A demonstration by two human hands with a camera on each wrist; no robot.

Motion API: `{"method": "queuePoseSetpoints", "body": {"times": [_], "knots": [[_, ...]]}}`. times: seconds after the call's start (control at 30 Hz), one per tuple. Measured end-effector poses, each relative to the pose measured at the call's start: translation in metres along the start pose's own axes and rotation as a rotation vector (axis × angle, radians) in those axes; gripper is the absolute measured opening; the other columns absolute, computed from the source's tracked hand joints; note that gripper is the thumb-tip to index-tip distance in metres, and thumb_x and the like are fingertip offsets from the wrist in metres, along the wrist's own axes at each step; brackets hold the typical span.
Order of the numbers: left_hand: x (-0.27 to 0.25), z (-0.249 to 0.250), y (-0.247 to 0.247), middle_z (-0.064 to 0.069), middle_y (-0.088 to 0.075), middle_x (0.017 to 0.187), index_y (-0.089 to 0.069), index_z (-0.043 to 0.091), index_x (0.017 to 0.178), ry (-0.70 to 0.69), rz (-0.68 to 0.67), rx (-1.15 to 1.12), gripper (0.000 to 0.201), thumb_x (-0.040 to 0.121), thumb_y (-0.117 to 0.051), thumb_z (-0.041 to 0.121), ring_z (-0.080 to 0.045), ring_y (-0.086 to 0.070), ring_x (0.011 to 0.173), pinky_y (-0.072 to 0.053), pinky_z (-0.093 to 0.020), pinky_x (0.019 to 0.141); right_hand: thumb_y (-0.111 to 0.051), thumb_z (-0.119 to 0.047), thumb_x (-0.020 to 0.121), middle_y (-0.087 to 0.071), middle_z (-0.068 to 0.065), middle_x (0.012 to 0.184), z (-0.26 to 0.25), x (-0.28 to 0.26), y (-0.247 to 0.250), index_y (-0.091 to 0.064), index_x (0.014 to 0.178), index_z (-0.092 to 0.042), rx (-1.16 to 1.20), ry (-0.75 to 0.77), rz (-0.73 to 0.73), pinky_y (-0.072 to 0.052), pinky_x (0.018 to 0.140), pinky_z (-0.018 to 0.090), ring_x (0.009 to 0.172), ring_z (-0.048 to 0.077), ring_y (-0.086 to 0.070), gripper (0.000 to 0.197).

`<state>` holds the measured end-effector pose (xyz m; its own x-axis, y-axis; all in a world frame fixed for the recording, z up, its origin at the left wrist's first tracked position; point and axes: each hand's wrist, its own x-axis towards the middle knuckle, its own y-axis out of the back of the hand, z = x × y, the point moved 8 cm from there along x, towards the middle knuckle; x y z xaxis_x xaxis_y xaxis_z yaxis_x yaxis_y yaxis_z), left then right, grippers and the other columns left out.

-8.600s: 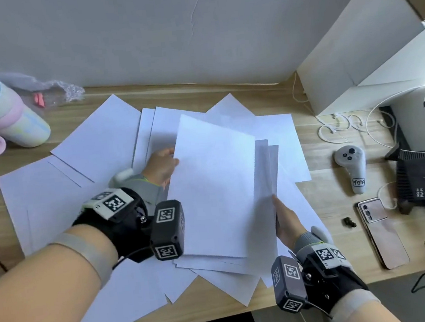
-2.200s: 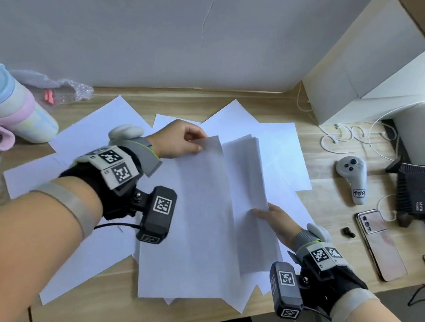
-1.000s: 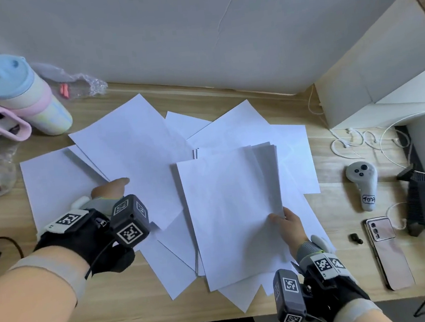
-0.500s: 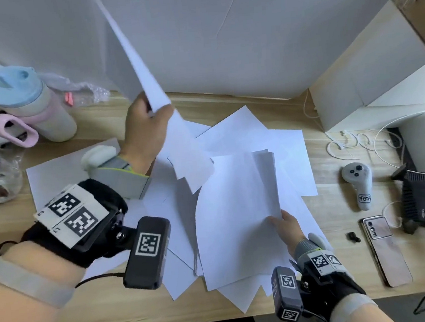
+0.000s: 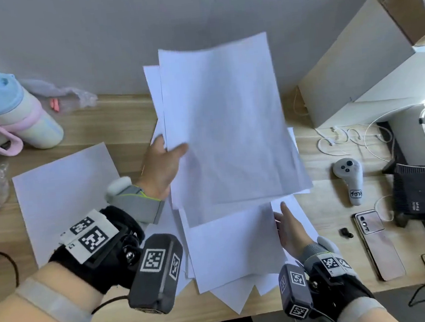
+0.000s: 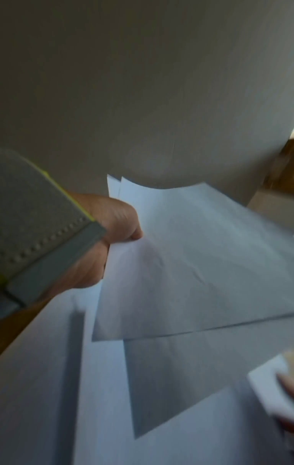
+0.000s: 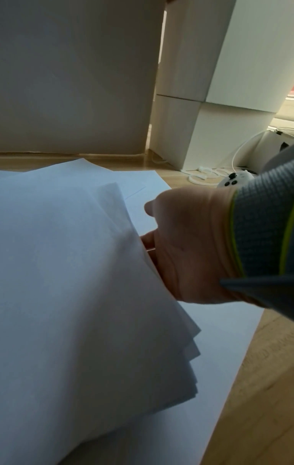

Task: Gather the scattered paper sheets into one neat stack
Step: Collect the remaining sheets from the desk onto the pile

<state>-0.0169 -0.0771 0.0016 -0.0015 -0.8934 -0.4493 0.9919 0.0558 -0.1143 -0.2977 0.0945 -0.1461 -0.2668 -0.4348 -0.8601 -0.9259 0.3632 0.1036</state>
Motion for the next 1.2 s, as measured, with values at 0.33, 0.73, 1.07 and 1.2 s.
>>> {"method": "queuePoseSetpoints", "body": {"times": [0.33, 0.73, 1.07, 1.2], "knots": [[-0.011, -0.152, 0.016, -0.010, -0.063, 0.115, -0.053, 0.008, 0.119, 0.358, -0.188, 0.487, 0.037, 0.084, -0.047, 0.000, -0.030, -0.061, 0.104, -0.050, -0.036, 0.085, -0.026, -0.062, 0.092, -0.067, 0.007, 0.098, -0.009, 0.006, 0.001, -0.063, 0.108, -0.010, -0.014, 0.008, -0.099, -0.048, 0.073, 0.034, 0.088, 0.025, -0.061, 0.066], [0.003, -0.122, 0.078, -0.014, -0.055, 0.107, -0.054, 0.011, 0.099, 0.236, 0.244, 0.898, 0.017, 0.084, -0.054, 0.018, -0.035, -0.055, 0.096, -0.046, -0.036, 0.080, -0.066, -0.009, 0.083, -0.064, 0.016, 0.088, -0.022, 0.004, -0.008, -0.066, 0.089, -0.002, -0.364, 0.175, 0.035, -0.048, 0.067, 0.031, 0.077, 0.027, -0.058, 0.010], [0.009, -0.111, 0.138, -0.014, -0.017, 0.149, -0.026, 0.012, 0.138, 0.367, 0.447, 1.014, 0.073, 0.075, -0.064, 0.014, -0.034, -0.021, 0.135, -0.022, -0.044, 0.110, -0.065, -0.011, 0.083, -0.064, 0.016, 0.090, -0.019, 0.000, -0.013, -0.064, 0.083, -0.008, -0.372, 0.212, 0.072, -0.048, 0.077, 0.037, 0.081, 0.027, -0.057, 0.003], [0.010, -0.107, 0.146, -0.015, -0.025, 0.144, -0.035, 0.011, 0.129, 0.336, 0.504, 1.030, 0.059, 0.075, -0.059, 0.005, -0.033, -0.026, 0.130, -0.025, -0.043, 0.107, -0.064, -0.011, 0.084, -0.063, 0.014, 0.086, -0.018, -0.001, -0.015, -0.063, 0.078, -0.011, -0.381, 0.214, 0.083, -0.048, 0.073, 0.035, 0.079, 0.026, -0.057, 0.005]]}}
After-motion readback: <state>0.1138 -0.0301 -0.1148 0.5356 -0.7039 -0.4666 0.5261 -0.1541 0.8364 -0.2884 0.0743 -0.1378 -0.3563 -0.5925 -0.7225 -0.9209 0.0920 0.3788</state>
